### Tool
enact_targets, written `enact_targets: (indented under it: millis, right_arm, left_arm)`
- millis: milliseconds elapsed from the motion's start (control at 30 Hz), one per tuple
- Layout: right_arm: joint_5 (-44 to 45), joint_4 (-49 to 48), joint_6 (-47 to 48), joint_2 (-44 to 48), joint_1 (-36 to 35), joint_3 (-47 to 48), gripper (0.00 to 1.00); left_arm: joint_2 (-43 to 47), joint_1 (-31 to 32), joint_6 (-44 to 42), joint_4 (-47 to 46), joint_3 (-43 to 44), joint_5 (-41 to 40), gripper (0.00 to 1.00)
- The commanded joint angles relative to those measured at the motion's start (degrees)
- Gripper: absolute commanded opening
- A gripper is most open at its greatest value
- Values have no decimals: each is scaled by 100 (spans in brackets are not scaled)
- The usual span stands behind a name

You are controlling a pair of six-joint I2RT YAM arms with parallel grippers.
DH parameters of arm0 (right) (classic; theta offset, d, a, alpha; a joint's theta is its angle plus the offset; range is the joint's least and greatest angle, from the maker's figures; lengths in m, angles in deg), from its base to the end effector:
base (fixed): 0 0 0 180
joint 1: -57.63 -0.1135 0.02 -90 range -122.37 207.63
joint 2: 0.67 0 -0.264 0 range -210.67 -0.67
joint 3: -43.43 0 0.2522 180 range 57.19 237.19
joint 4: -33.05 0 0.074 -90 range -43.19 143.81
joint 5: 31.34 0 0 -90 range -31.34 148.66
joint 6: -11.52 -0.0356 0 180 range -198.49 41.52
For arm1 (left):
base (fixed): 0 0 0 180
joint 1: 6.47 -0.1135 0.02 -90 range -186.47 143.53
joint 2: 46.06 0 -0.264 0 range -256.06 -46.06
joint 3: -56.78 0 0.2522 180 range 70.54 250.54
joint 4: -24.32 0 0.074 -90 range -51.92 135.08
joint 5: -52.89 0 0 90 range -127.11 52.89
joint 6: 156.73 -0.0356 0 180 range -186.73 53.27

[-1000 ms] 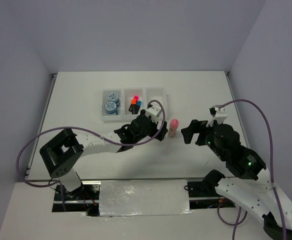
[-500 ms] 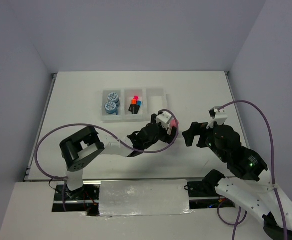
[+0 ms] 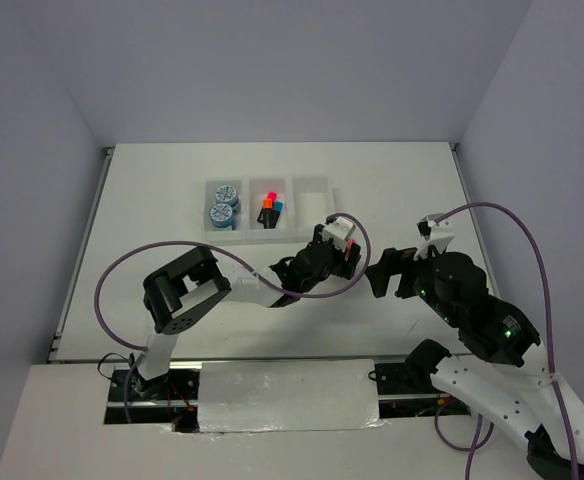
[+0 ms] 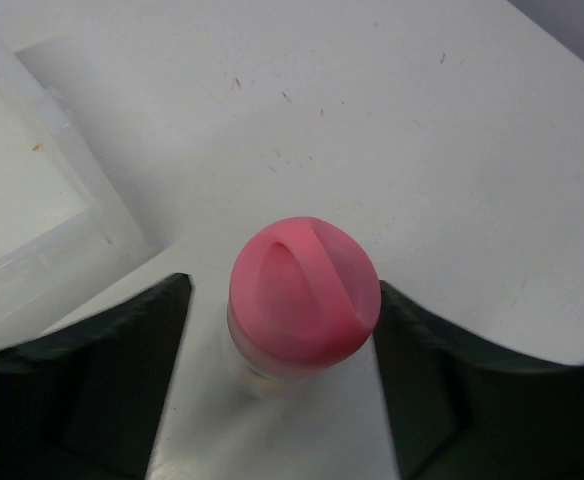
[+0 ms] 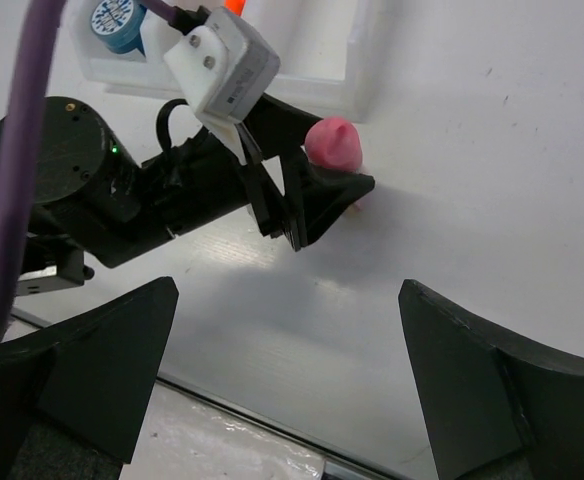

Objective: Sort the stationery into containers
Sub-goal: Pick up the stationery from the center of the board, then place the stationery in the storage box.

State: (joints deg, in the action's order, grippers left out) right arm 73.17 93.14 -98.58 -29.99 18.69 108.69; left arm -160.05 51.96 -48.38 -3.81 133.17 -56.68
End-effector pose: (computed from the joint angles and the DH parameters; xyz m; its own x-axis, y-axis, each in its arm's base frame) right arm 0.0779 0.0515 0.3464 -0.4468 0.0667 -0.8921 -0.2950 0.9304 0.2173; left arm 0.2370 -0.3629 0.1831 -0.2800 -0.1109 -0.9536 0.5707 0.7795 -0.2582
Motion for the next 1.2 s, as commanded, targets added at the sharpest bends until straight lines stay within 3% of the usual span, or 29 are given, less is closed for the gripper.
enact_targets:
  millis: [0, 167, 200, 267, 400, 467, 600, 633, 700, 733, 967, 1167]
  right_arm:
    - [-53, -80, 190, 32, 27, 281, 100]
    - [-79, -97, 234, 67, 27, 264, 100]
    - [-79, -106, 243, 76, 27, 272, 100]
    - [-97, -115, 243, 76, 27, 272, 100]
    - [-62, -133, 261, 67, 27, 264, 100]
    - [-62, -133, 252, 84, 27, 255, 100]
    - [-18, -89, 234, 198, 27, 263, 100]
    - [-18, -71, 217, 216, 27, 255, 100]
    - [-18, -80, 217, 243, 27, 255, 100]
    - [-44, -80, 208, 251, 27, 263, 100]
    - [-70, 8, 85, 155, 27, 404, 100]
    - [-18, 201, 94, 251, 27, 580, 100]
  left_arm:
    - [-149, -51, 64, -249, 205, -118, 77]
    - [-307, -60, 90, -144, 373, -117, 52]
    - [-308, -60, 99, -162, 381, -108, 32]
    - [-273, -60, 142, -48, 443, -169, 18]
    - [51, -52, 134, 381, 557, -257, 0]
    - [419, -51, 117, 768, 653, -258, 0]
    - [1106, -78, -6, 2436, 1407, -301, 0]
    - [1177, -95, -24, 3414, 1653, -371, 0]
    - [1257, -209, -15, 4229, 2374, -610, 0]
    - [1231, -297, 37, 5059, 2629, -566, 0]
    - [-111, -1395, 643, 7639, 5255, 322, 0]
    - [-790, -1957, 644, 7845, 6155, 1130, 0]
